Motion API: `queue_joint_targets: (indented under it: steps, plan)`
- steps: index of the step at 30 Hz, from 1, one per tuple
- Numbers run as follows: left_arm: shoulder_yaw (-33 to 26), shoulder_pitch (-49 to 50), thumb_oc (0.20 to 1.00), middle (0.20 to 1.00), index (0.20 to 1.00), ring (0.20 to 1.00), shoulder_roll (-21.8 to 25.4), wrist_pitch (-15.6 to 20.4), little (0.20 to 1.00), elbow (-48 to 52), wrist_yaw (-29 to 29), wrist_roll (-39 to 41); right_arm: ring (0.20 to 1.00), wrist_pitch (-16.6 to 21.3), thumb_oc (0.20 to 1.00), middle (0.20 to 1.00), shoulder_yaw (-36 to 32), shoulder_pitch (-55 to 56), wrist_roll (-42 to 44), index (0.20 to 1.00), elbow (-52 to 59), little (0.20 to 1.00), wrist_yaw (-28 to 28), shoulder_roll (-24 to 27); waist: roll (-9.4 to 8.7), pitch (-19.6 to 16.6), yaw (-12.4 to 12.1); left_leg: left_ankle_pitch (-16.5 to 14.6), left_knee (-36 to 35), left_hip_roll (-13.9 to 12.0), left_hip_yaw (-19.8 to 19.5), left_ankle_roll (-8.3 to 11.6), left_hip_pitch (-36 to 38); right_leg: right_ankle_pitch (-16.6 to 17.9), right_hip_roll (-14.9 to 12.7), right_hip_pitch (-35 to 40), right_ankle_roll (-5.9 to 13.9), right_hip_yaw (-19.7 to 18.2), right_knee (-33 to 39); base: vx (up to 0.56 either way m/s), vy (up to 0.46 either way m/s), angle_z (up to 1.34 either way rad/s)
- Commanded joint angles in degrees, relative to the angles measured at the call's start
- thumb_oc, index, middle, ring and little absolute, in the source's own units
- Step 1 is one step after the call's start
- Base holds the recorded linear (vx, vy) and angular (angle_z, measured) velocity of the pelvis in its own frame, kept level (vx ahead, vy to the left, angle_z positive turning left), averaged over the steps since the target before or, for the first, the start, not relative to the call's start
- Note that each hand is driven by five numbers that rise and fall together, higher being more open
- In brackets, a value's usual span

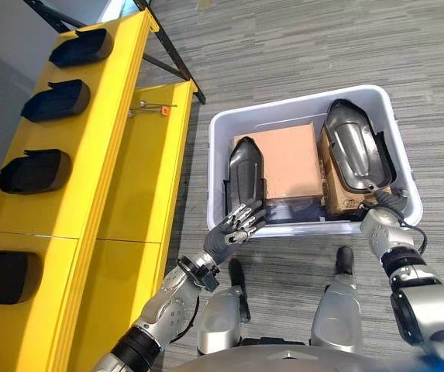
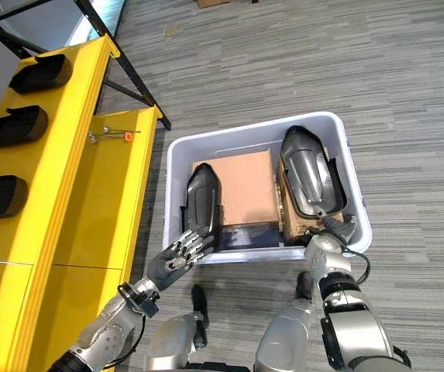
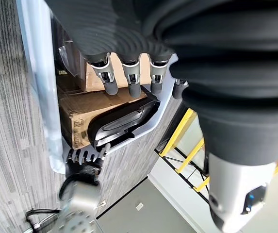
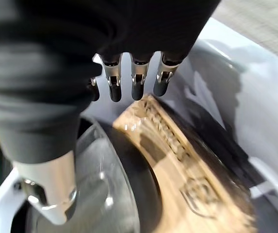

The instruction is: Move parts from the plastic box to the shelf.

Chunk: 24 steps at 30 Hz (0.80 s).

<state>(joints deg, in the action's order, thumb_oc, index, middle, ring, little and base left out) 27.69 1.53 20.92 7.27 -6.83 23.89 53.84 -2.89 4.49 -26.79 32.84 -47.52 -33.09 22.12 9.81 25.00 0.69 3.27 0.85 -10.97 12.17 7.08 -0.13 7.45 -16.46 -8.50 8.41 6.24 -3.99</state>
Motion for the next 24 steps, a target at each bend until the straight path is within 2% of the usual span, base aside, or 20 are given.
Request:
queue_joint_targets:
  steps: [1, 5, 10, 15, 19, 24]
  plan:
    - [-2.03, 2.03, 1.000, 1.000, 1.000, 1.000, 1.12, 0.94, 1.000, 5.45, 1.43, -2.08, 1.000, 0.77, 1.000, 1.000, 1.12, 0.31, -3.56, 1.000, 4.64, 1.000, 4.53, -0.86, 0.15, -0.35, -0.20, -0.11, 2.30, 0.64, -1.03, -2.47, -1.95, -7.89, 1.83, 1.23, -2.59, 2.28, -8.02, 0.00, 0.000, 0.00]
    - [-3.31, 2.47, 1.000, 1.000, 1.000, 1.000, 0.43, 0.71, 1.000, 5.48, 1.67, -2.98, 1.000, 0.42, 1.000, 1.000, 3.68, 3.42, -6.69, 1.000, 9.46, 1.000, 9.64, -2.68, -0.60, -0.96, 0.25, -0.07, 2.35, 0.27, -0.57, -2.43, -1.75, -7.71, 2.01, 1.37, -2.62, 2.09, -7.72, 0.00, -0.004, -0.01]
    - [-3.98, 2.30, 1.000, 1.000, 1.000, 1.000, 0.04, 0.05, 1.000, 4.73, 2.01, -3.63, 1.000, -0.79, 1.000, 1.000, 5.27, 4.38, -7.14, 1.000, 11.53, 1.000, 12.48, -4.13, -1.07, -1.64, 0.11, -0.19, 2.56, 0.12, -0.71, -2.38, -1.52, -7.86, 2.15, 1.78, -2.67, 2.18, -7.79, 0.02, -0.022, -0.07]
    - [-3.51, 1.55, 1.000, 1.000, 1.000, 1.000, -0.23, -0.94, 1.000, 4.49, 1.56, -4.27, 1.000, -0.76, 1.000, 1.000, 4.23, 3.14, -3.36, 1.000, 9.37, 1.000, 10.20, -4.94, -1.36, -2.10, -0.55, -0.45, 2.81, 0.03, -1.15, -2.35, -1.25, -8.00, 2.13, 2.48, -2.81, 2.70, -7.77, 0.01, -0.012, -0.01]
    - [-2.74, 0.67, 1.000, 1.000, 1.000, 1.000, -0.08, -0.95, 1.000, 4.00, 1.14, -3.92, 1.000, -1.69, 1.000, 1.000, 3.00, 0.83, -3.16, 1.000, 7.31, 1.000, 6.01, -4.57, -1.32, -2.18, -0.75, -0.55, 2.87, -0.03, -1.37, -2.31, -1.11, -8.11, 2.13, 2.61, -2.92, 2.88, -7.96, 0.01, -0.006, 0.02]
    - [-1.98, 0.55, 1.000, 1.000, 1.000, 1.000, -0.36, -0.46, 1.000, 4.10, 0.14, -3.32, 1.000, -1.99, 1.000, 1.000, 0.32, 0.62, -2.00, 1.000, 4.82, 1.000, -5.57, -3.95, -1.25, -2.33, -0.68, -0.79, 2.95, 0.04, -1.54, -2.39, -0.83, -8.24, 2.18, 2.96, -2.89, 2.85, -8.01, 0.01, 0.004, 0.00]
